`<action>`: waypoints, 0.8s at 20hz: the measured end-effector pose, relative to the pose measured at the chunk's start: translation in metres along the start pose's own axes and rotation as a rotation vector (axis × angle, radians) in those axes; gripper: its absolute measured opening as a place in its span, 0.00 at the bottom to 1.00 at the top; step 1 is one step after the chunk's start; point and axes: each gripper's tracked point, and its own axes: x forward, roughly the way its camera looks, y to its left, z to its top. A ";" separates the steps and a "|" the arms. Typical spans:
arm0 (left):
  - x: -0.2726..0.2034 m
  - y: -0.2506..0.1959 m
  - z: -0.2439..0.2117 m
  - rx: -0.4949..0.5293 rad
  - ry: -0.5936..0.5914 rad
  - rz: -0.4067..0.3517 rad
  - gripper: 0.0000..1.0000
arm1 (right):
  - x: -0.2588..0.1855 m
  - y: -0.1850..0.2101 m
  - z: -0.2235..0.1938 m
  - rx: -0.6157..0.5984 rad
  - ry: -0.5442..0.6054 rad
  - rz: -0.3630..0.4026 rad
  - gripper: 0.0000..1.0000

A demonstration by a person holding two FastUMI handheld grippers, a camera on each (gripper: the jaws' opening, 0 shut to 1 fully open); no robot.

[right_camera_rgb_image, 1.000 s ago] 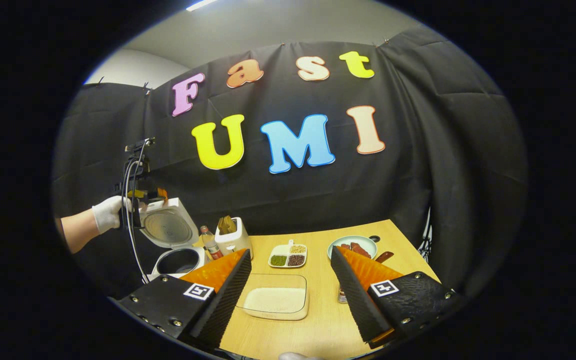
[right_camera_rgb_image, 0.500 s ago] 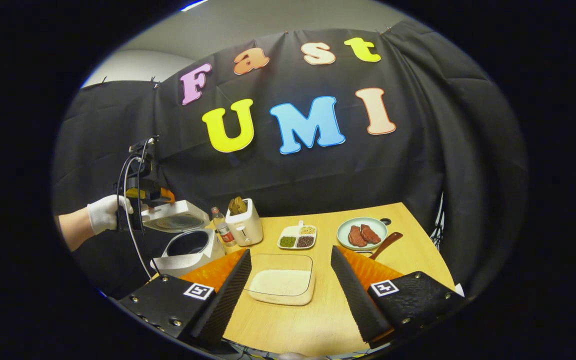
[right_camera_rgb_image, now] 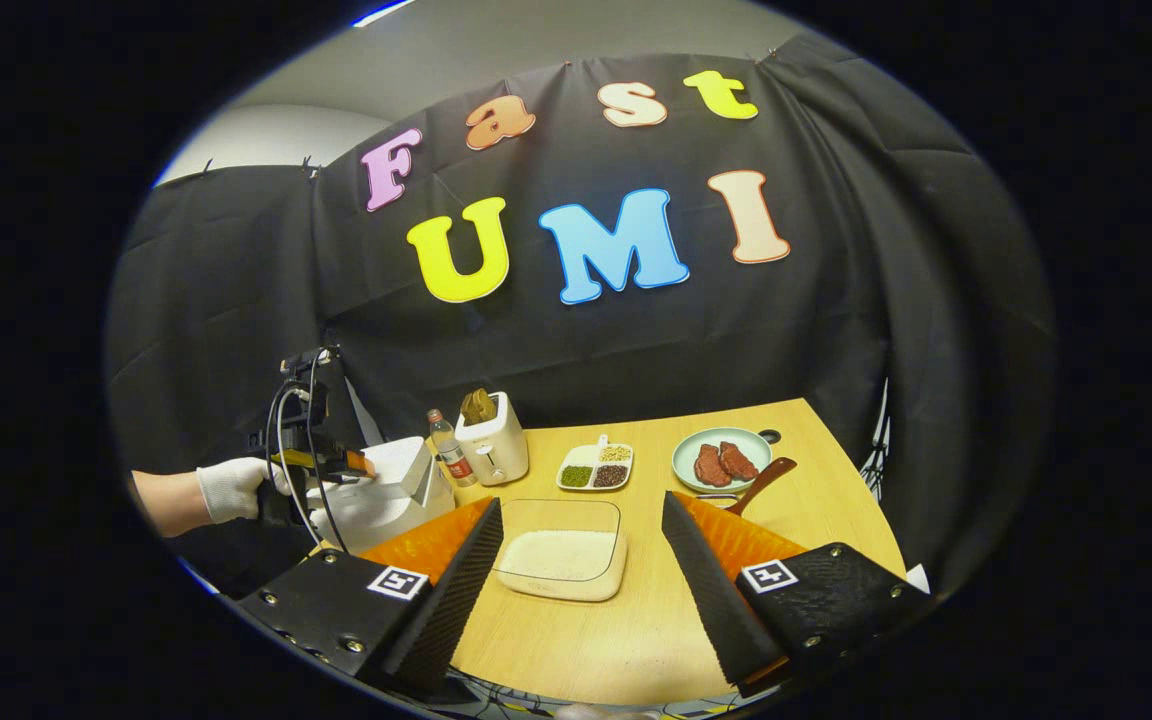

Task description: Close the left gripper, press the button to open the rice cooker; take a wooden spoon from the chopstick holder with the right hand, scoop a spoonful of rice and pour it into the rice cooker, then put the wooden spoon back into the chopstick holder.

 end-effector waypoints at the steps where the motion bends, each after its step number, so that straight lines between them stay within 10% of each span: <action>1: 0.002 -0.001 -0.004 0.006 0.012 -0.002 1.00 | 0.001 -0.002 -0.004 -0.006 0.009 -0.006 0.98; 16: 0.015 -0.011 -0.015 0.021 0.023 -0.015 1.00 | 0.021 0.010 -0.011 0.035 0.056 0.052 0.98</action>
